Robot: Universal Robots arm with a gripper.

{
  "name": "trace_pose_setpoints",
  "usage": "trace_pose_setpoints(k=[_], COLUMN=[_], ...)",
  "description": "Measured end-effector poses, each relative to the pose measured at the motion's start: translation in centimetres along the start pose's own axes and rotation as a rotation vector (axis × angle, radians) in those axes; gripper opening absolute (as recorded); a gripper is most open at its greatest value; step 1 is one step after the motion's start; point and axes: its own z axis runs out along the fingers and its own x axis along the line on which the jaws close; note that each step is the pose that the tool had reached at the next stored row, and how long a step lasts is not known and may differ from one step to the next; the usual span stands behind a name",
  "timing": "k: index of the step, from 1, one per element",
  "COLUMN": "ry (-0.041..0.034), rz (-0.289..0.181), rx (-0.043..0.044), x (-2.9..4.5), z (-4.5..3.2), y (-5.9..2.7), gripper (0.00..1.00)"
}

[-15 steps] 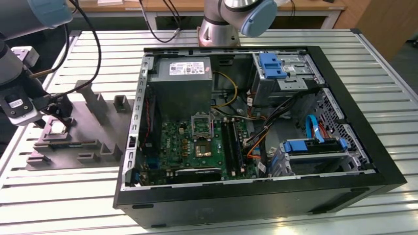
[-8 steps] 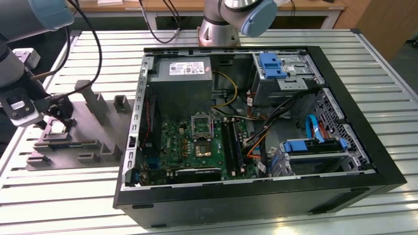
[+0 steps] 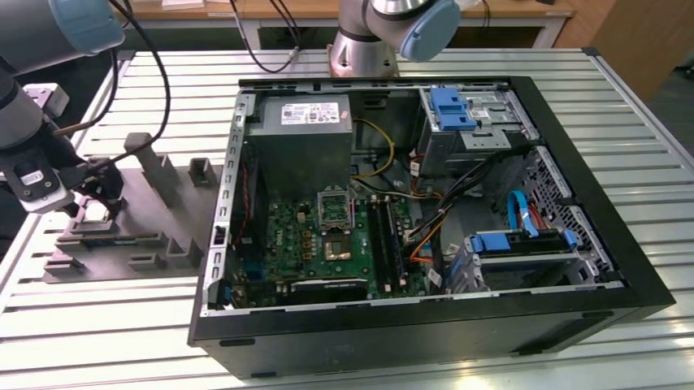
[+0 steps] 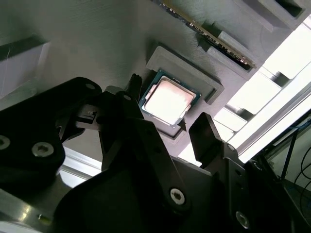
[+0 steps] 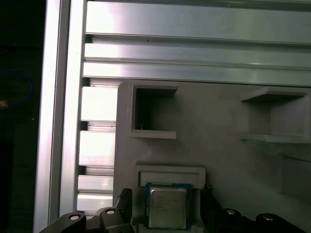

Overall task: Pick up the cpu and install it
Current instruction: 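Pick up the cpu and move it towards the insertion slot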

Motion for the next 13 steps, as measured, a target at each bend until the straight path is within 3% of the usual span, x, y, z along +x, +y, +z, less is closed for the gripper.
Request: trace_pose_setpoints(k=[13], ry=[0.0000], rz=[0.000], rx=[0.0006], x=[0.01], z=[0.36], y=[-0.24], gripper=[0.66])
